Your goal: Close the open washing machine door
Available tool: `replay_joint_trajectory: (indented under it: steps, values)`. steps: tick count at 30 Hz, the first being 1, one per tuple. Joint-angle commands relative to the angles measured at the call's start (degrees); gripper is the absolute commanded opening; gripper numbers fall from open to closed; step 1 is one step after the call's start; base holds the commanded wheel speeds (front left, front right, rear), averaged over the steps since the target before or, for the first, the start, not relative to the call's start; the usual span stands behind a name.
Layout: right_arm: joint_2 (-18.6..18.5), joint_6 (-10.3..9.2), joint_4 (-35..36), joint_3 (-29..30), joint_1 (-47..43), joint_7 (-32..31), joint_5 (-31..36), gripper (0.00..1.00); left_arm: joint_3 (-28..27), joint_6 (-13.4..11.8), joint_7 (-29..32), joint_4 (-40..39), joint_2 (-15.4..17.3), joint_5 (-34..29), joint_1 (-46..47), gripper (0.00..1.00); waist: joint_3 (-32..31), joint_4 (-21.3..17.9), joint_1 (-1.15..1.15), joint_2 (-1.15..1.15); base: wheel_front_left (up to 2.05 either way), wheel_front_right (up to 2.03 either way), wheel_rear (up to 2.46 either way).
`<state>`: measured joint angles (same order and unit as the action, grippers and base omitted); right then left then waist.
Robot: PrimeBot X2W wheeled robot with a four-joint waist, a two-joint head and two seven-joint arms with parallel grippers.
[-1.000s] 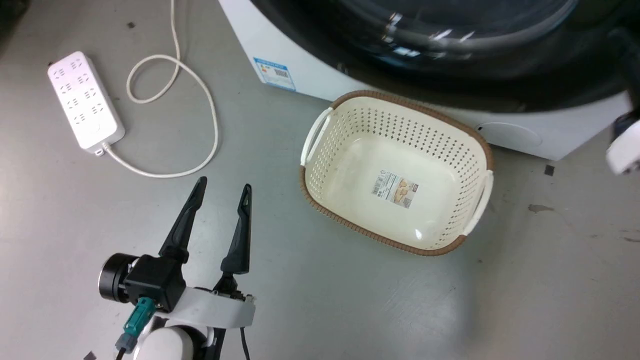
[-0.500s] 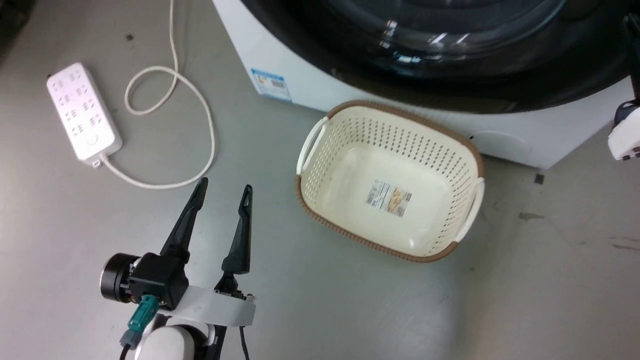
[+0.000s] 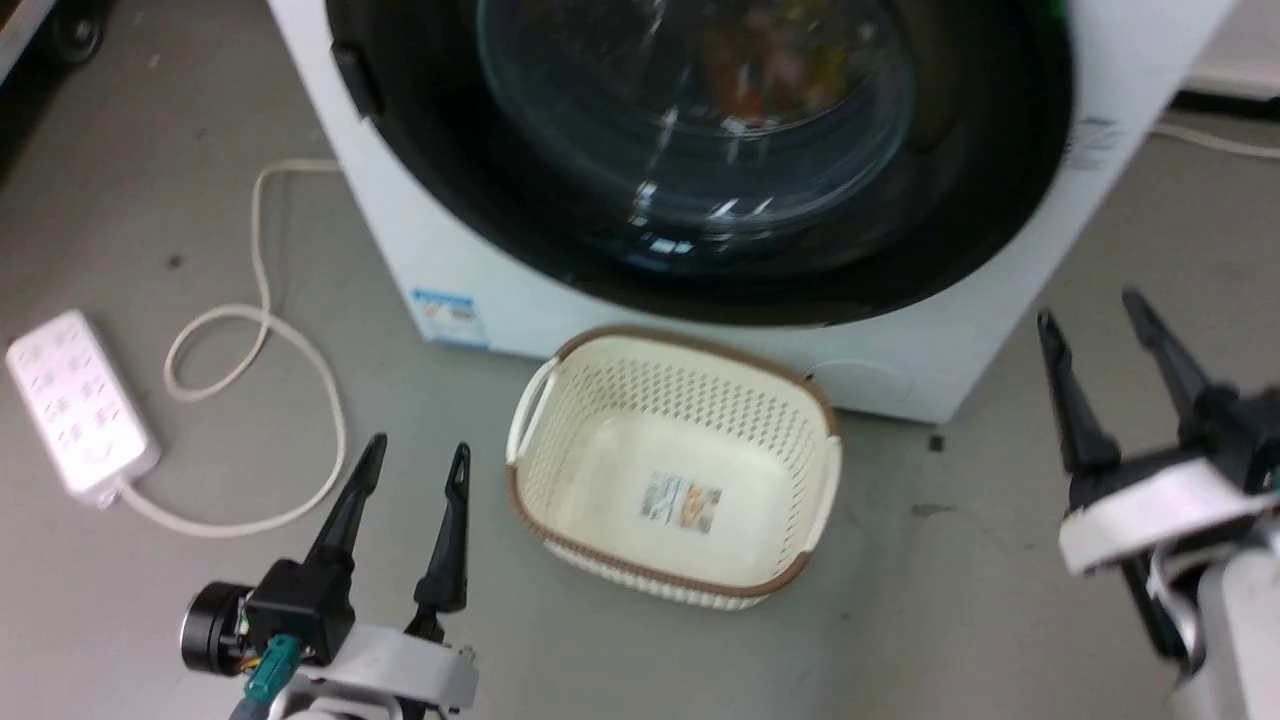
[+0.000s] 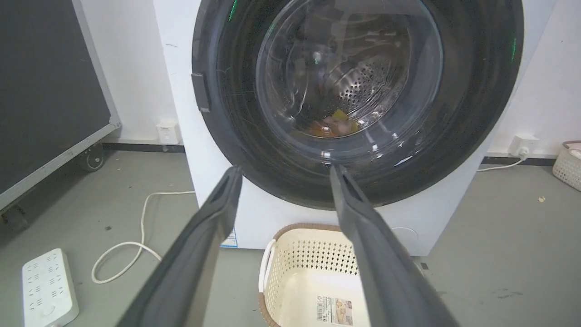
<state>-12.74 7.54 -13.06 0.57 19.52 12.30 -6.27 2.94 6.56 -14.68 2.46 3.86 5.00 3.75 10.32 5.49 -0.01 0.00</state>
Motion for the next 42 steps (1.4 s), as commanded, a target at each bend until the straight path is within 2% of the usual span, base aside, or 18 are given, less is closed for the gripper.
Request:
replay_joint_trajectory:
  steps: [1,10,15,23,24,42]
  values:
    - [1.3,-0.05,1.5,0.8,-2.4,0.6,1.3,1.0,-0.3,0.1,-0.3,0.3,0.2,-0.3,-1.0,1.0,-2.7,-2.6,0.01,0.0,0.0,0.0,0.0]
    - [8.6,-0.05,8.8,4.5,-14.8,1.9,7.3,1.0,-0.5,0.1,-0.3,0.7,0.2,-0.5,-3.2,1.0,-5.0,-4.3,0.01,0.0,0.0,0.0,0.0]
    - [9.7,-0.05,8.2,4.3,-18.7,2.1,8.0,1.0,0.1,0.2,-0.3,1.2,0.1,-0.7,-3.6,1.0,-5.4,-4.3,0.01,0.0,0.0,0.0,0.0]
    - [9.8,-0.05,6.1,3.7,-18.9,2.3,6.7,1.0,0.9,0.4,-0.3,2.8,0.4,-0.2,-3.6,1.0,-5.4,-4.5,0.01,0.0,0.0,0.0,0.0]
    - [9.6,-0.01,6.1,3.7,-18.5,1.9,6.8,0.0,0.8,0.2,0.0,2.8,0.3,-0.3,-3.0,0.0,-5.4,-4.5,0.01,0.0,0.0,0.0,0.0]
    - [9.6,-0.02,6.9,3.3,-18.5,0.2,6.8,0.0,0.4,-0.6,1.8,2.2,0.1,-0.8,-3.1,0.0,-6.0,-4.7,0.01,0.0,0.0,0.0,0.0]
